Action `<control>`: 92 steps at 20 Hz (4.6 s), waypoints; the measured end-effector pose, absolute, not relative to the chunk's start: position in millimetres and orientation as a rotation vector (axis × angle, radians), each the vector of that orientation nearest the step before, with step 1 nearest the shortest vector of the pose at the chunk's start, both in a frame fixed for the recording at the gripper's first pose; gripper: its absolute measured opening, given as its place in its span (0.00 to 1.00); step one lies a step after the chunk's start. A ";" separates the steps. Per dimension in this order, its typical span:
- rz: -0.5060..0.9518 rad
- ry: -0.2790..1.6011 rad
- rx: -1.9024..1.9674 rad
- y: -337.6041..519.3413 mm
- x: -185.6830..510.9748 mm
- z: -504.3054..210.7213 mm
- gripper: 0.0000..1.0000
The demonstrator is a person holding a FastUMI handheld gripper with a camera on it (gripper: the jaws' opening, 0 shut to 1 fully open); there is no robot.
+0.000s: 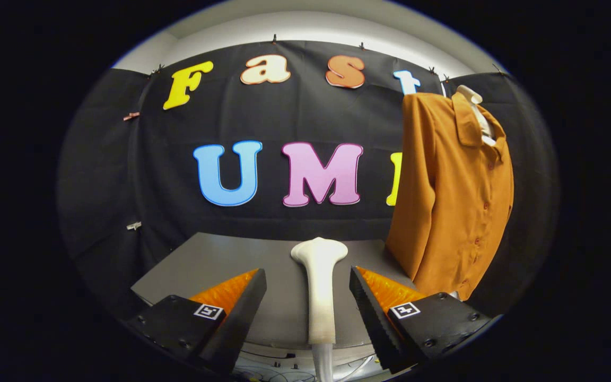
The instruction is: Iron the clothes twice with a garment steamer, once on the left side and once on the right side.
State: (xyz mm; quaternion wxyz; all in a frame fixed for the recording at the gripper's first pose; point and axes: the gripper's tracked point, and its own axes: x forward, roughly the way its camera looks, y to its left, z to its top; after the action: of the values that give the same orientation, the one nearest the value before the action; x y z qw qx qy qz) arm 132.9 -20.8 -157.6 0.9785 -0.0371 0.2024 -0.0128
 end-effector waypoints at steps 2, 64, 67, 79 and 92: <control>-0.025 0.472 -0.082 -28.1 146.7 -181.6 0.98; -0.178 0.218 0.018 -100.8 55.8 -63.8 0.37; -0.204 0.212 0.030 -154.9 63.0 -61.0 0.37; -0.133 0.254 0.073 -287.7 130.7 -83.9 0.38; -0.070 0.382 0.145 -312.3 161.9 -148.9 0.37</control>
State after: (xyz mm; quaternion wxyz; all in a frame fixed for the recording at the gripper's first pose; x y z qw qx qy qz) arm 161.9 -312.3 -148.9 0.9785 0.0720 0.1898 -0.0350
